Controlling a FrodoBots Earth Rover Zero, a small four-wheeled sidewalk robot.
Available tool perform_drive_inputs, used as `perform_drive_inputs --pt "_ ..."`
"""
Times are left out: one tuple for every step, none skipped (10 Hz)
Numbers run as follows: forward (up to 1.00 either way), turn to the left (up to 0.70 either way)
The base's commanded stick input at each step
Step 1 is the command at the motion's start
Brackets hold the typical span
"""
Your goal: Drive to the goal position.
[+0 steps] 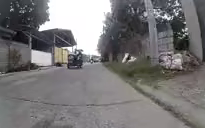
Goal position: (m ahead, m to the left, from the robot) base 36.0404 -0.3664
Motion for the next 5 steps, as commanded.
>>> perform_drive_inputs --pt "1.00 0.05" --pt "1.00 0.05" --pt "1.00 0.05" --pt "1.00 0.05" --pt "1.00 0.05"
